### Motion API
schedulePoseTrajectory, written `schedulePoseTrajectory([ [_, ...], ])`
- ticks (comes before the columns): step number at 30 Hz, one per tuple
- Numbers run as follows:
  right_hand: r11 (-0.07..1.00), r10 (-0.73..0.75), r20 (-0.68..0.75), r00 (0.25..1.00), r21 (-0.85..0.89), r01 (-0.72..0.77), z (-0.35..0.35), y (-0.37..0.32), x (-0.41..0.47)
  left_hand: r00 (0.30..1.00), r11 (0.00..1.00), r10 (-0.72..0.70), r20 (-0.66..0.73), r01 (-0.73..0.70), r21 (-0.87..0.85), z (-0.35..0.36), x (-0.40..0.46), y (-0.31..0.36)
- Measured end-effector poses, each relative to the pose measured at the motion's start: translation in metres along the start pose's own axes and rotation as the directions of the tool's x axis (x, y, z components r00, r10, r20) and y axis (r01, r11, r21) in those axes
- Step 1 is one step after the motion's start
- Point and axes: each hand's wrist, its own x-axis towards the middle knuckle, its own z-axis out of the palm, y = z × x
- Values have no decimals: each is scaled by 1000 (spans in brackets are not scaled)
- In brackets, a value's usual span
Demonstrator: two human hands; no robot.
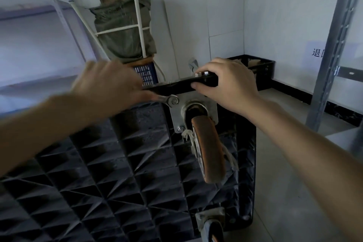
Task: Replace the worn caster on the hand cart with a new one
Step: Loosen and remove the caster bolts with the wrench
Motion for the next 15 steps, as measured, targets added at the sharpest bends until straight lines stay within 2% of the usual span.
schedulePoseTrajectory([
  [2,1000,5,11,1000,-12,-4,-1,-2,0,993,949,-118,-28,105,-299,34,-24,8],
  [3,1000,10,18,1000,-13,-10,-1,-2,0,981,864,-196,2,173,-474,52,-39,18],
  [4,1000,14,21,1000,-13,-14,-1,-3,0,965,731,-257,49,227,-644,68,-48,30],
  [6,1000,16,25,1000,-21,-16,-1,-3,1,927,361,-312,207,317,-877,91,-52,57],
  [8,999,22,35,999,-30,-21,-1,-2,2,896,-36,-292,333,338,-940,99,-53,82],
  [9,999,24,41,999,-32,-23,-1,-2,2,889,-182,-270,370,331,-926,100,-53,91],
  [10,999,25,45,999,-32,-23,-2,-2,2,889,-278,-252,382,312,-909,103,-54,98],
  [12,999,23,49,999,-29,-21,-2,-2,2,893,-358,-241,380,282,-890,104,-55,105],
  [15,999,22,52,998,-31,-20,-2,-3,3,899,-304,-295,322,231,-924,103,-59,108],
])
